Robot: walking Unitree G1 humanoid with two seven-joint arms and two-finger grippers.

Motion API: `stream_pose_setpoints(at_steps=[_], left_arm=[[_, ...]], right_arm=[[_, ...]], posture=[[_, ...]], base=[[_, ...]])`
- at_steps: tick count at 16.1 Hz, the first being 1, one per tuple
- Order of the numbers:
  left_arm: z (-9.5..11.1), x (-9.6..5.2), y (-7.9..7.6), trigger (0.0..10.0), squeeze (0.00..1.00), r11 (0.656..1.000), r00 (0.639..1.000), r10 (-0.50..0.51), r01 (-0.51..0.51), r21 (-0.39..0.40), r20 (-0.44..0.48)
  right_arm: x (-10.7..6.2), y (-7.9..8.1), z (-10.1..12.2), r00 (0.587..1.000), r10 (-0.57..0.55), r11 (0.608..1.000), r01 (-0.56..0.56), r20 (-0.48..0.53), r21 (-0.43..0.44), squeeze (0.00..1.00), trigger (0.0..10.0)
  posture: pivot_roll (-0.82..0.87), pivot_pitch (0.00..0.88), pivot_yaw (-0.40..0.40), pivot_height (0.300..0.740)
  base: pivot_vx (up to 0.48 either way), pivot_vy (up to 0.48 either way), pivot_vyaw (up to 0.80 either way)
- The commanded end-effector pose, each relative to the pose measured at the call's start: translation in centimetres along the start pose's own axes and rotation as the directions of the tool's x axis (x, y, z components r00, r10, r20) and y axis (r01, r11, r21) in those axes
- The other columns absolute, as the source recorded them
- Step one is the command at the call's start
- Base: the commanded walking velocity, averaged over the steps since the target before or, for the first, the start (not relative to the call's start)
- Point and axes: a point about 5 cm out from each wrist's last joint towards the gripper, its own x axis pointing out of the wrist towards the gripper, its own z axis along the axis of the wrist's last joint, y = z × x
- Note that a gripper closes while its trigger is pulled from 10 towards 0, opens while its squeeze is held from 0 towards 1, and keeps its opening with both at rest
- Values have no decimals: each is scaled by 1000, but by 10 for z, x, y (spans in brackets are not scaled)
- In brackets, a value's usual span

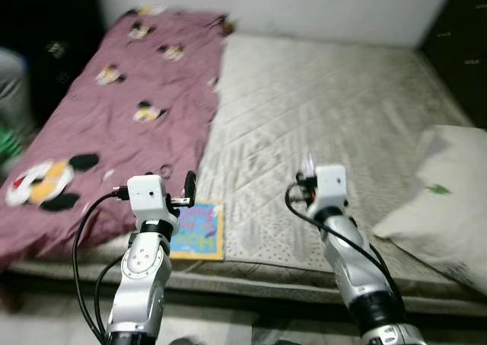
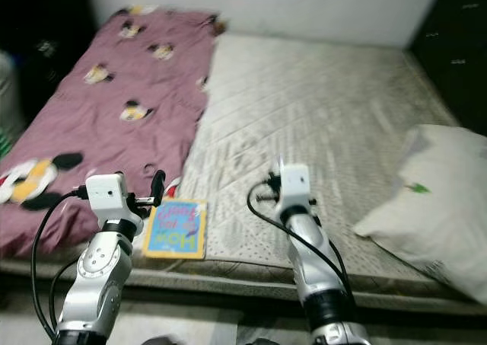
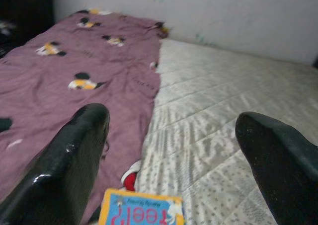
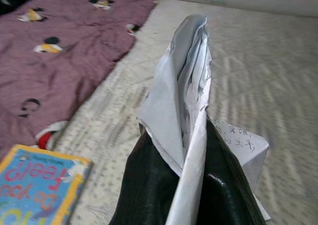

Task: Clean up the room

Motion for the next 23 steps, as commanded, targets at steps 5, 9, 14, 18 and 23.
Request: stream_pose_setpoints(at_steps=[5,9,14,18,23], left_arm=[[17,19,11,10000,0,999,997,39,-41,22,72],[20,29,9,10000,0,998,994,1,-8,60,105],[29,43,14,10000,0,997,988,29,-40,70,149],[10,35,30,10000,0,994,989,87,-95,62,118],[-26,2,37,10000,0,990,994,102,-105,97,35]], right_arm=[[12,0,8,1000,8,998,-9,20,56,0,10000],[27,19,13,997,70,997,-70,11,39,0,10000],[40,28,28,996,83,996,-84,33,40,0,10000],[38,24,26,995,77,996,-80,70,41,0,10000],[18,-2,7,994,23,999,-25,103,21,0,10000]], posture=[[-25,17,-4,740],[-15,0,-29,740],[-1,0,-57,740],[0,0,-33,740],[20,0,-22,740]], base=[[0,359,0],[0,0,0],[0,0,0],[0,0,0],[0,0,0]])
